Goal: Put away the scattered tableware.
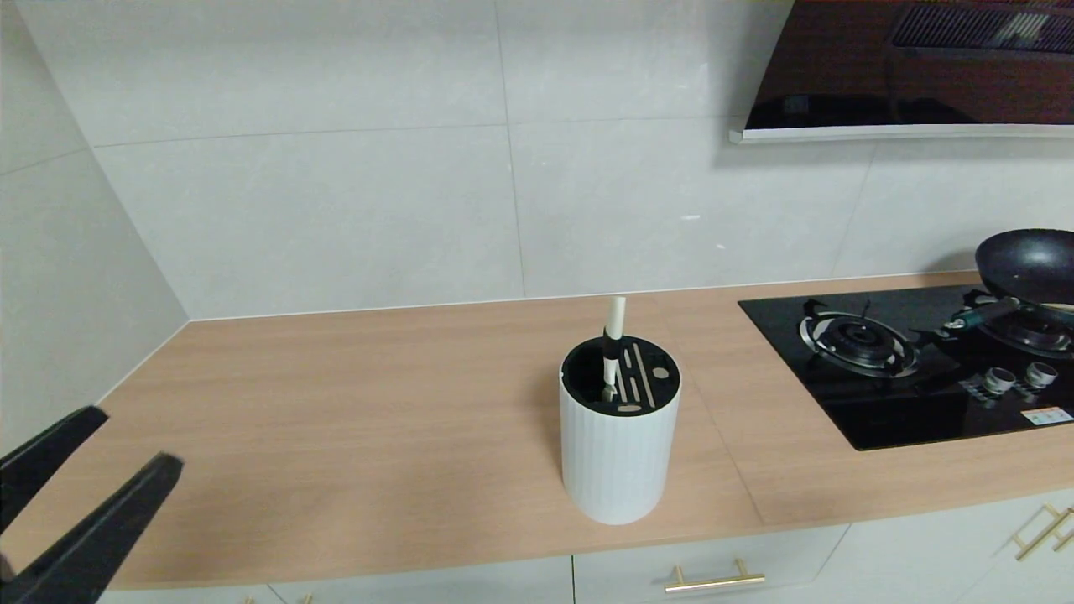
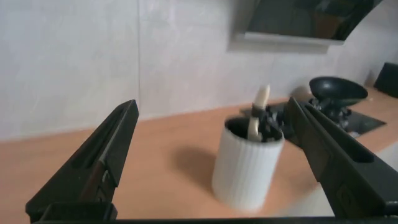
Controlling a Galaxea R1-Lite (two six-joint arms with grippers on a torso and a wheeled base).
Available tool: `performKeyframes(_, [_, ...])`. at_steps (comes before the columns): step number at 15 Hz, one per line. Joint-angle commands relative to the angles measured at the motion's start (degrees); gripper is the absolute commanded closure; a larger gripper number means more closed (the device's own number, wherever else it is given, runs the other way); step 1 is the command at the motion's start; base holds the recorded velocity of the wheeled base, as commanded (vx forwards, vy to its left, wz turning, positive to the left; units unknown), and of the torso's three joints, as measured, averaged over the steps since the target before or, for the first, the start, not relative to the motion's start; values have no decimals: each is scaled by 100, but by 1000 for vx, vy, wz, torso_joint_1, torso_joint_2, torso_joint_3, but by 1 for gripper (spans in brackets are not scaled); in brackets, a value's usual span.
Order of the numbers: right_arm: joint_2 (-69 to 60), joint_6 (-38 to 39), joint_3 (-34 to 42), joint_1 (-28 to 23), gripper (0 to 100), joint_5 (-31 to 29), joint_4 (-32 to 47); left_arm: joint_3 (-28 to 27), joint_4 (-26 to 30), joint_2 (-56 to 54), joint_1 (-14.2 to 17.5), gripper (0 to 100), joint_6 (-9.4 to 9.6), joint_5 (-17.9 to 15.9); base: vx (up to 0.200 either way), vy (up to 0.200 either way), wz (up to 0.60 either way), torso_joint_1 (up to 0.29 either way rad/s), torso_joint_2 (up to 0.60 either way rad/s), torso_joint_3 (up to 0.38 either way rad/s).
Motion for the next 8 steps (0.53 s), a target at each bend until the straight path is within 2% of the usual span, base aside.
performKeyframes(1, [-1559,-26,-55,-479,0,44,787,-156,2338,-2589,664,0,-127,-182,0,0,0,0,0,0])
performKeyframes(2, [-1823,-35,33,-567,0,150,981,-279,2953,-3038,848,0,-127,-375,0,0,0,0,0,0])
performKeyframes(4, [-2209,-35,271,-954,0,299,1042,-288,3823,-3820,1182,0,-118,-569,0,0,0,0,0,0])
performKeyframes(5, [-2359,-44,314,-980,0,387,1077,-217,3946,-3978,1288,0,-110,-586,0,0,0,0,0,0])
performKeyframes(6, [-2350,-175,692,-989,0,396,998,46,4289,-4426,1631,0,-83,-656,0,0,0,0,0,0])
performKeyframes(7, [-2359,-228,930,-989,0,264,787,46,4456,-4426,1631,0,-66,-446,0,0,0,0,0,0])
performKeyframes(8, [-2350,-237,1264,-989,0,194,488,46,4500,-4426,1631,0,-48,99,0,0,0,0,0,0])
